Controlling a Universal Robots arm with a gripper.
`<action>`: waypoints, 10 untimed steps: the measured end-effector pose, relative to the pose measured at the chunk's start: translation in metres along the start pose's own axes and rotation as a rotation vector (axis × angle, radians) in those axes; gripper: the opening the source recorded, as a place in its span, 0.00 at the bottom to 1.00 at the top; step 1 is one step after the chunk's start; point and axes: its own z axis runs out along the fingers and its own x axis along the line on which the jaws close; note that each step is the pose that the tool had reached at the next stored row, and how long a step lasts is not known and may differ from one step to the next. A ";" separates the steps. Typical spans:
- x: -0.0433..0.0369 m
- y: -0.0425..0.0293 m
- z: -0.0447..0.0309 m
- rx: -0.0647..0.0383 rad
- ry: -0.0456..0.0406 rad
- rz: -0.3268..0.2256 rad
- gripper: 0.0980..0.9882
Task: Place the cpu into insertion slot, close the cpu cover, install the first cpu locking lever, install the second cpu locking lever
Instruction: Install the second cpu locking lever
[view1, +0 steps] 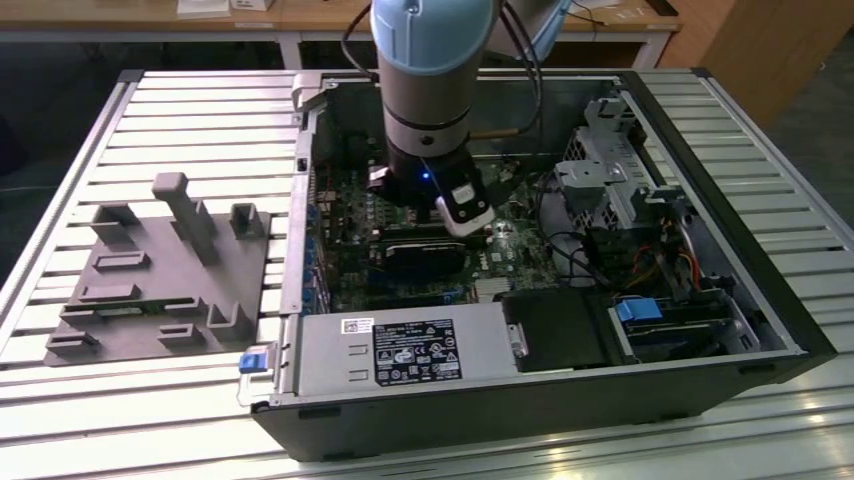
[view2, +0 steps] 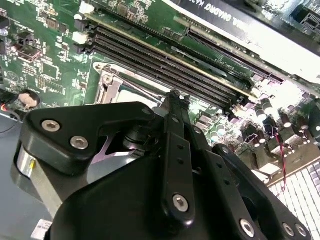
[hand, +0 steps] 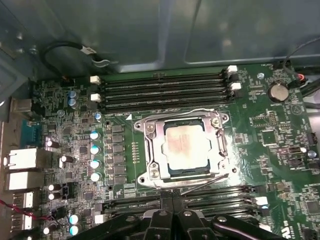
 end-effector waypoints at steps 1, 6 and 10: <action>0.0009 -0.0004 0.0010 0.000 0.0000 0.000 0.00; 0.0079 -0.0040 0.0112 -0.008 0.0006 0.002 0.00; 0.0102 -0.0051 0.0146 -0.019 0.0017 0.003 0.00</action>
